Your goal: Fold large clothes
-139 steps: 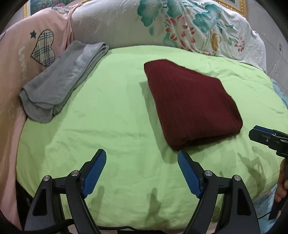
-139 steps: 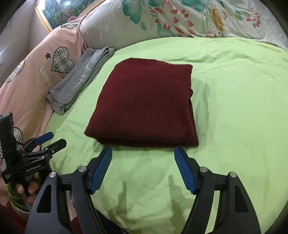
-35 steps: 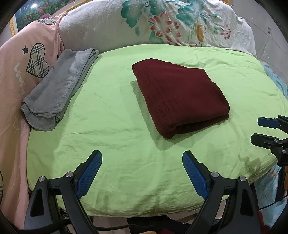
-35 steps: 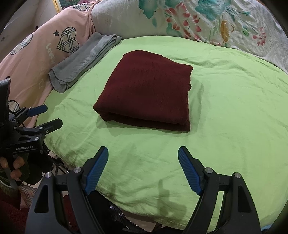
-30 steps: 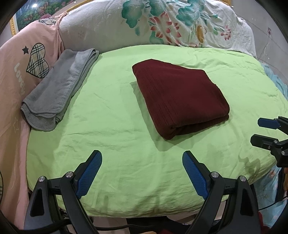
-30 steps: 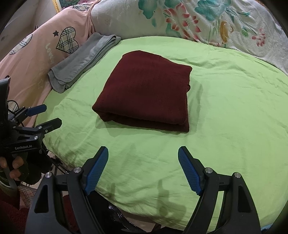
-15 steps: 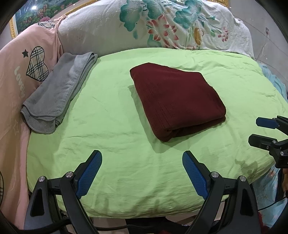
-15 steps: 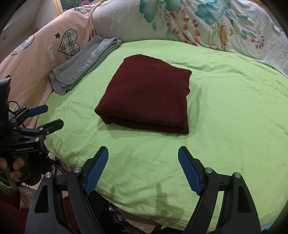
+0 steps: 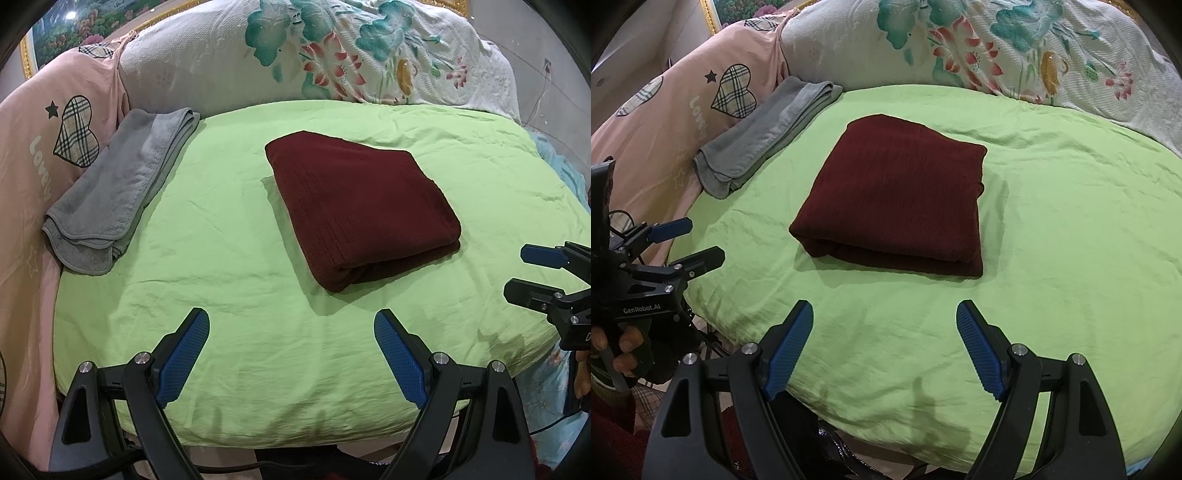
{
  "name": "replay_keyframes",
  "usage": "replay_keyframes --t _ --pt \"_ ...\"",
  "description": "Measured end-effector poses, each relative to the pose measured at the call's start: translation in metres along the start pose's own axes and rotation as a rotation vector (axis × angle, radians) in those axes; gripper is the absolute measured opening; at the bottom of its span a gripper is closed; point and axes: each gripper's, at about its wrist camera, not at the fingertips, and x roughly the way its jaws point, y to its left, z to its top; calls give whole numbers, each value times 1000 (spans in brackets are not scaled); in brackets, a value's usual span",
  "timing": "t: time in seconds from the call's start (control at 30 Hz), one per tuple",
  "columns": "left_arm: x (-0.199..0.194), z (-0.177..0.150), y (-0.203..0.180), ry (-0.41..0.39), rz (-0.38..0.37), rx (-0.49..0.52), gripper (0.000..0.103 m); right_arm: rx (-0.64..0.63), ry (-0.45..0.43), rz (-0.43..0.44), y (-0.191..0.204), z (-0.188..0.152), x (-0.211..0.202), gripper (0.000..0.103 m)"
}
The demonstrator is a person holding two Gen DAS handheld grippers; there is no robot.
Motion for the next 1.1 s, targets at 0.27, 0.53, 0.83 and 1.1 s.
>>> replay_keyframes --t 0.27,0.53,0.83,1.1 --pt "1 1 1 1 1 -6 92 6 0 -3 2 -3 1 80" --pt "0 0 0 1 -3 -4 92 4 -2 -3 3 -3 2 80" --pt "0 0 -1 0 -6 -2 92 16 -5 -5 3 -2 1 80" --pt "0 1 -3 2 -5 2 92 17 -5 -4 3 -3 0 80"
